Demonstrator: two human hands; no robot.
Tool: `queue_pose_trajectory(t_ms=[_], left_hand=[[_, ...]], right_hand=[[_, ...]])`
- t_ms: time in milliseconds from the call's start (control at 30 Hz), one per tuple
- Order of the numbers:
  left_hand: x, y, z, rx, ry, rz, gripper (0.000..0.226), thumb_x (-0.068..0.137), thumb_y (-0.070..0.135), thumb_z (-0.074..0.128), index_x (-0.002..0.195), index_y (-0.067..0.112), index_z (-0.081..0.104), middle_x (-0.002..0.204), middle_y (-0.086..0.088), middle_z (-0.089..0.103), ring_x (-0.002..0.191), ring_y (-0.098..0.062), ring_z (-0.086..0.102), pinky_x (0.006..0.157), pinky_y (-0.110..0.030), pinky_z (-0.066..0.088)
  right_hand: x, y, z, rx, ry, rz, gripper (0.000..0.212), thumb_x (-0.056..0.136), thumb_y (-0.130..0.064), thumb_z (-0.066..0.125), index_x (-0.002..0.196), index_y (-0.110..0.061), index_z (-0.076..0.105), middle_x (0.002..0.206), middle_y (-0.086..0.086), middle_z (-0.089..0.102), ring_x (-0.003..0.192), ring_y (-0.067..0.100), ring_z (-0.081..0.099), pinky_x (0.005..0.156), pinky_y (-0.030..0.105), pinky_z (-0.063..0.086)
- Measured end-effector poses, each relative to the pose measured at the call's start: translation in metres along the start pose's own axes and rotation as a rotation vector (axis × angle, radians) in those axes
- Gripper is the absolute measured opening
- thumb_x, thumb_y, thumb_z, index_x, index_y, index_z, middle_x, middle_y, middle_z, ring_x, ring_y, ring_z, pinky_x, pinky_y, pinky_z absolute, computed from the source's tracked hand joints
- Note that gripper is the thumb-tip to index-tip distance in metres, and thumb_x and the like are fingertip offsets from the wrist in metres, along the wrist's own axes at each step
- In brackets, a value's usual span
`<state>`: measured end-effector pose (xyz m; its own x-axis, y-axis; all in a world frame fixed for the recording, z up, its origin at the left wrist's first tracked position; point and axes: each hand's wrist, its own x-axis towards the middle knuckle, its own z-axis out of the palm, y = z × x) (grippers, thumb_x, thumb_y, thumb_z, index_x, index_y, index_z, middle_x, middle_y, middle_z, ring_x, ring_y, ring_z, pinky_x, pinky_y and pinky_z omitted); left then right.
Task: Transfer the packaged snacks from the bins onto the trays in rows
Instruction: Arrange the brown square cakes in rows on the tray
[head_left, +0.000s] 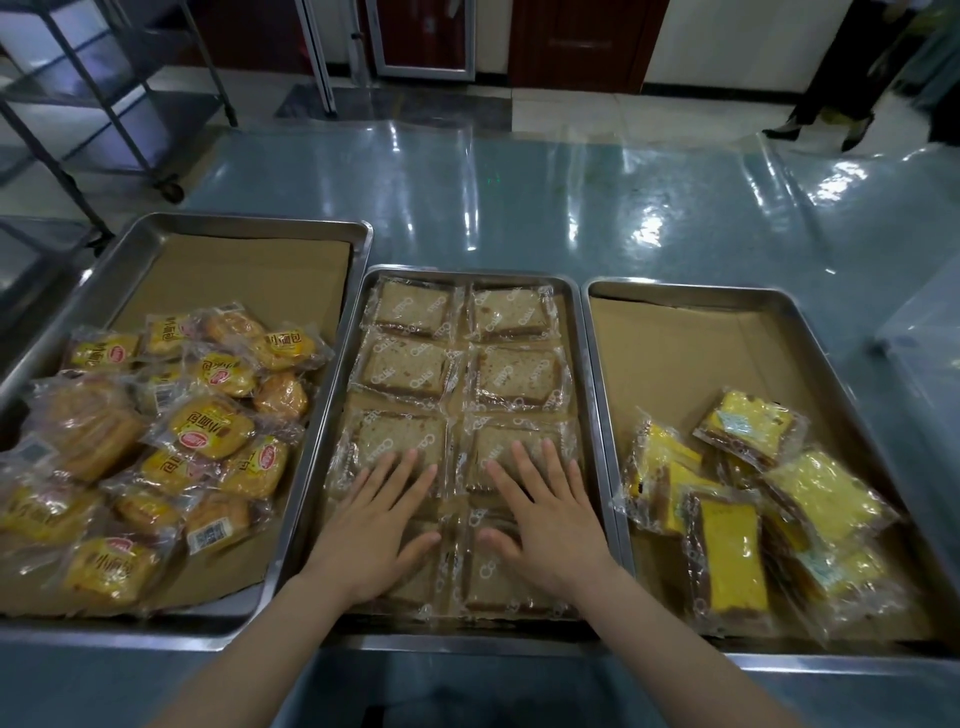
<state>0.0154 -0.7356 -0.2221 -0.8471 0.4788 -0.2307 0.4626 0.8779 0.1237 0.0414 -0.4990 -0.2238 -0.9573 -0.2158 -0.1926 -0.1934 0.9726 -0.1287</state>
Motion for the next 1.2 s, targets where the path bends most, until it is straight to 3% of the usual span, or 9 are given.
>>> queue_pose_trajectory(t_ms=[100,300,667,833,1000,1200], left_hand=[[0.009,-0.003,-0.006,-0.039,0.039,-0.010,0.078,0.079,0.075,-0.005,0.142,0.032,-0.024,0.150,0.007,-0.029,0.136,-0.010,-0.031,0.111,-0.031,-0.017],[0.044,-0.010,-0.024,-0.050,0.063,-0.014,0.078,0.079,0.072,-0.003,0.142,0.031,-0.021,0.151,0.004,-0.026,0.138,-0.012,-0.026,0.113,-0.032,-0.012],[0.113,-0.037,-0.027,-0.032,-0.008,-0.218,0.075,0.072,0.076,-0.005,0.137,0.042,-0.021,0.152,-0.004,-0.024,0.140,-0.026,-0.023,0.111,-0.042,-0.012],[0.113,-0.028,-0.017,-0.026,0.024,-0.276,0.079,0.070,0.079,-0.010,0.140,0.046,-0.019,0.154,-0.001,-0.019,0.142,-0.028,-0.016,0.111,-0.044,-0.007],[0.112,-0.023,-0.026,-0.034,0.042,-0.275,0.081,0.071,0.078,-0.008,0.144,0.043,-0.013,0.155,0.000,-0.018,0.142,-0.024,-0.016,0.111,-0.042,-0.006],[0.097,-0.009,-0.052,0.016,0.169,-0.174,0.074,0.077,0.072,-0.007,0.139,0.036,-0.022,0.152,0.001,-0.021,0.138,-0.018,-0.025,0.112,-0.039,-0.013]], right_hand=[[0.015,0.004,-0.012,0.032,0.046,0.026,0.073,0.084,-0.075,0.000,0.145,-0.040,-0.016,0.155,-0.003,-0.021,0.138,0.025,-0.033,0.109,0.044,-0.022],[0.063,0.019,-0.034,0.093,0.040,0.078,0.072,0.091,-0.065,0.018,0.150,-0.035,-0.009,0.156,-0.001,-0.019,0.139,0.026,-0.029,0.113,0.043,-0.014],[0.113,0.038,-0.038,0.128,-0.082,0.149,0.072,0.087,-0.071,0.013,0.150,-0.039,0.004,0.158,0.000,-0.017,0.137,0.042,-0.027,0.115,0.053,-0.006],[0.107,0.032,-0.027,0.087,-0.075,0.151,0.074,0.085,-0.074,0.011,0.149,-0.040,-0.001,0.157,0.003,-0.019,0.136,0.044,-0.027,0.113,0.054,-0.007],[0.106,0.032,-0.028,0.091,-0.033,0.151,0.073,0.087,-0.072,0.013,0.150,-0.038,0.003,0.158,0.003,-0.015,0.138,0.042,-0.024,0.112,0.052,-0.010],[0.093,0.029,-0.052,0.109,0.056,0.086,0.070,0.092,-0.065,0.022,0.151,-0.031,0.005,0.159,0.002,-0.010,0.142,0.028,-0.021,0.114,0.044,-0.010]])
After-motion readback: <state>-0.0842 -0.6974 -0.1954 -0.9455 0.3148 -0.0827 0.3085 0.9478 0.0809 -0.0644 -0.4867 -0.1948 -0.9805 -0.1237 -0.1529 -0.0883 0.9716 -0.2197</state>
